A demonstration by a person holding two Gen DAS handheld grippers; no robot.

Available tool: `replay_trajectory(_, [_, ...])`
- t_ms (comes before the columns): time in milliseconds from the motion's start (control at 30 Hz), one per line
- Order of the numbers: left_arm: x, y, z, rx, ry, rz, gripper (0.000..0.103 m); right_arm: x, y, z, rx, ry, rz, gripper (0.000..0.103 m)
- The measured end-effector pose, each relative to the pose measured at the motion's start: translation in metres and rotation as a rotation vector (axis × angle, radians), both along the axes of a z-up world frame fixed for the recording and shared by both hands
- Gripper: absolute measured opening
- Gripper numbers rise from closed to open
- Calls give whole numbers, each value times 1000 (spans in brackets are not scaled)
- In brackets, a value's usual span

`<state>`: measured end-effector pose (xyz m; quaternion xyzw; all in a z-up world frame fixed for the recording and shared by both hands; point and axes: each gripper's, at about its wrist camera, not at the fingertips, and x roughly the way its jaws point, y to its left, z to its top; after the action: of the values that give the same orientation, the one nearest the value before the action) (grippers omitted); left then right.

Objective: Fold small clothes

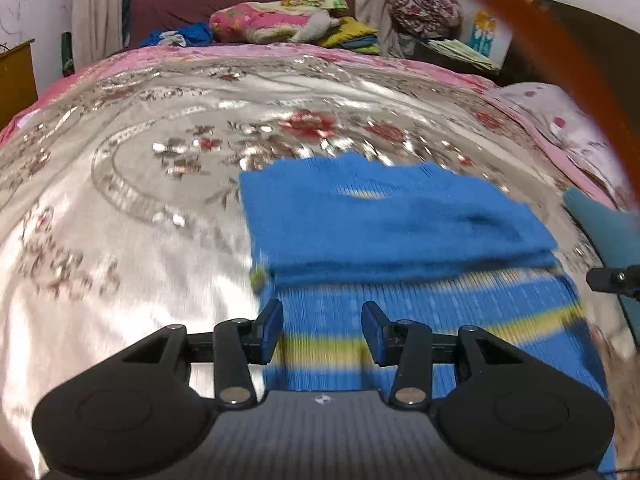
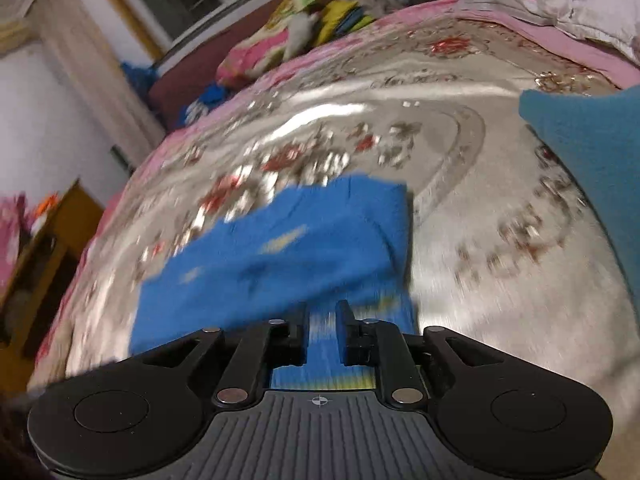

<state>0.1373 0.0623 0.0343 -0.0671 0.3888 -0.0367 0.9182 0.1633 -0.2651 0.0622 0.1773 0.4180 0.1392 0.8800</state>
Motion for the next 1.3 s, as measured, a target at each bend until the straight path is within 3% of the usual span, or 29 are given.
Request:
replay_trajectory(267, [-63,9,0,-55,32,-13,49,-85,-19,4,-89,86,6,18])
replay_trajectory(533, [-120,15,-9,-48,82,-5,49,-142,-24,-16,-84,234,27,19])
replay_trajectory(667, [-140,20,-19,-86,120,14,49,-151,-28,-31,-22,292,0,26])
replay_trajectory(867, [-152,18,-27,-112,136,21,49,-155,-26,-44,34,291,-6,26])
replay_trajectory(967, [-153,17,-25,-112,133,14,49,-151,-32,-49,78,321,-32,10])
replay_trajectory(1033, [-154,16,-25,-105,139,8,49,-153,-39,-47,103,317,-51,5])
replay_trajectory(1300, [-153,15,-34,-121,166,8,51,-167,-85,-24,74,256,-179,3])
